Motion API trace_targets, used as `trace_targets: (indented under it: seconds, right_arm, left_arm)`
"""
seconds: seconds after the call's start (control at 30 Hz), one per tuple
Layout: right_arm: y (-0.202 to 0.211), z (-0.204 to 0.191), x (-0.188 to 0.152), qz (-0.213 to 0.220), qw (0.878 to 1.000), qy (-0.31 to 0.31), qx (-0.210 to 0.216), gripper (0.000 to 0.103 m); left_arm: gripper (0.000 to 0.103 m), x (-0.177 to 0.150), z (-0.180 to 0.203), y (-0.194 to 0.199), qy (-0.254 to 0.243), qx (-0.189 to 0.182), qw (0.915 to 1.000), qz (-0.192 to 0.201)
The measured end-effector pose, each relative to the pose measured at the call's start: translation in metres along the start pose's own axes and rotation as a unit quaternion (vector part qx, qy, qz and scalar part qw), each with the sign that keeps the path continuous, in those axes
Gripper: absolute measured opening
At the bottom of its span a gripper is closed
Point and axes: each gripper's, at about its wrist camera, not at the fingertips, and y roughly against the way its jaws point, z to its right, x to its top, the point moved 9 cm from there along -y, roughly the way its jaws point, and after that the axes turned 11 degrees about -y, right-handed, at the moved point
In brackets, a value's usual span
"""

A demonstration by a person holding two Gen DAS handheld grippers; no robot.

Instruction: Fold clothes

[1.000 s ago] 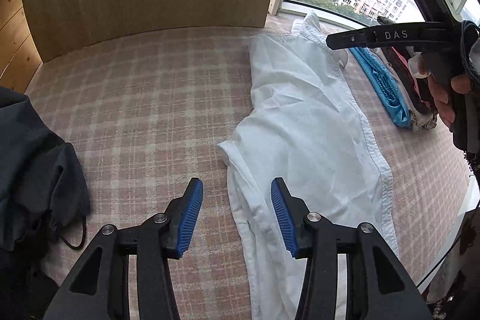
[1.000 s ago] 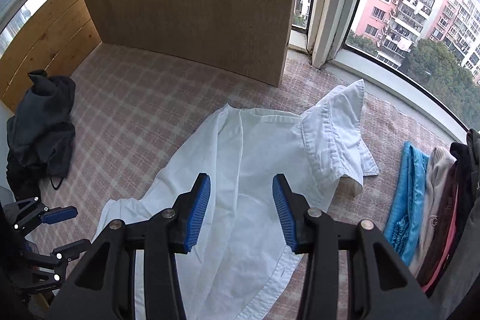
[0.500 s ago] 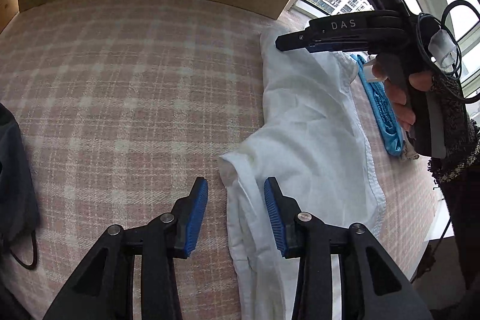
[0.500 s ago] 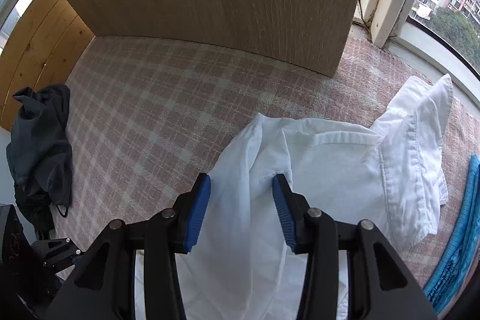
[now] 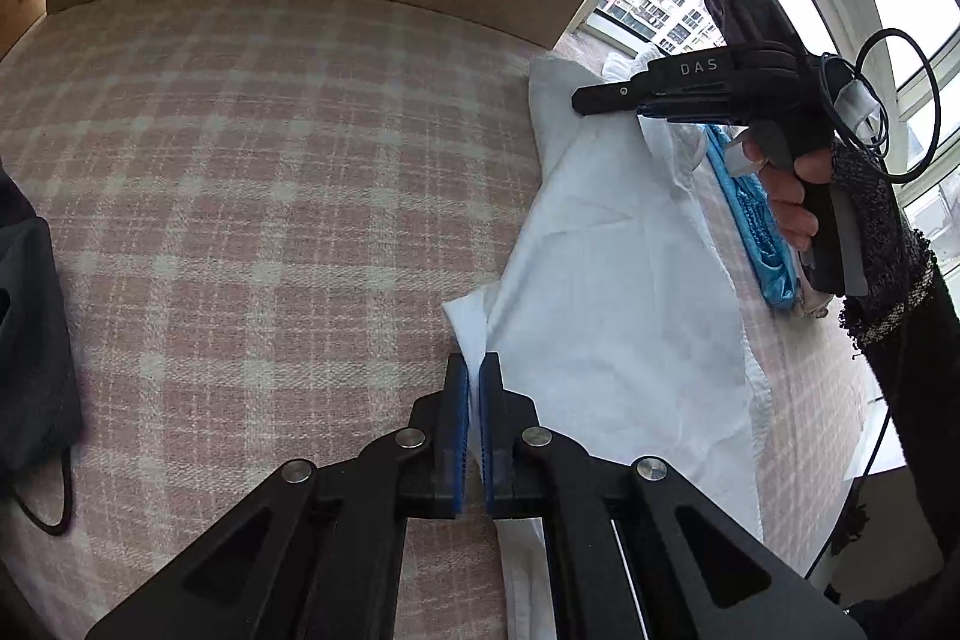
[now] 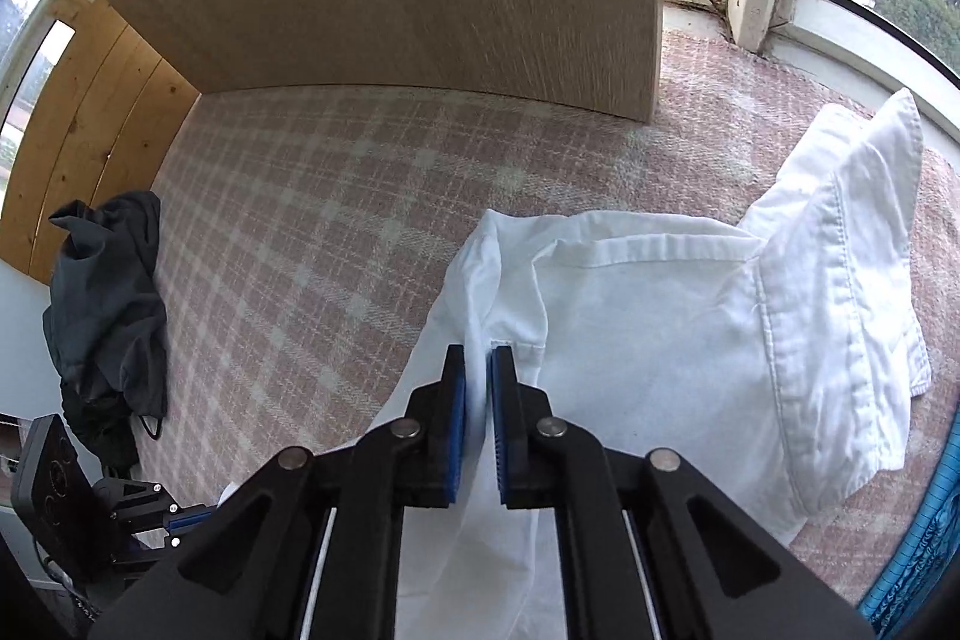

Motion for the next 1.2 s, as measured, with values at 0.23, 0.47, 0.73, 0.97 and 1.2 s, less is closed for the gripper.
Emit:
trace_targets:
  seconds: [0.23, 0.47, 0.73, 0.97, 1.2]
  right_arm:
    - [0.068, -0.015, -0.004, 0.076, 0.996, 0.038, 0.008, 0.016]
    - [0.021, -0.023, -0.042, 0.013, 0.997, 0.081, 0.004, 0.014]
    - [0.026, 0.011, -0.05, 0.031, 0.997, 0.067, -0.024, 0.014]
    - [0.045, -0.032, -0.158, -0.03, 0.99, 0.119, 0.062, 0.014]
    - [0.015, -0.029, -0.222, -0.043, 0.991, 0.121, 0.043, 0.012]
  left_arm:
    - [0.008, 0.007, 0.016, 0.044, -0.054, 0.037, 0.9973, 0.035]
    - [0.008, 0.016, 0.071, 0.015, -0.126, -0.024, 0.9916, 0.012]
    - [0.008, -0.018, 0.088, -0.001, -0.146, -0.049, 0.9877, -0.031]
    - [0.008, -0.043, 0.086, 0.06, -0.147, -0.065, 0.9869, -0.015]
    - [0.015, -0.11, 0.132, 0.027, -0.204, -0.087, 0.9699, -0.1]
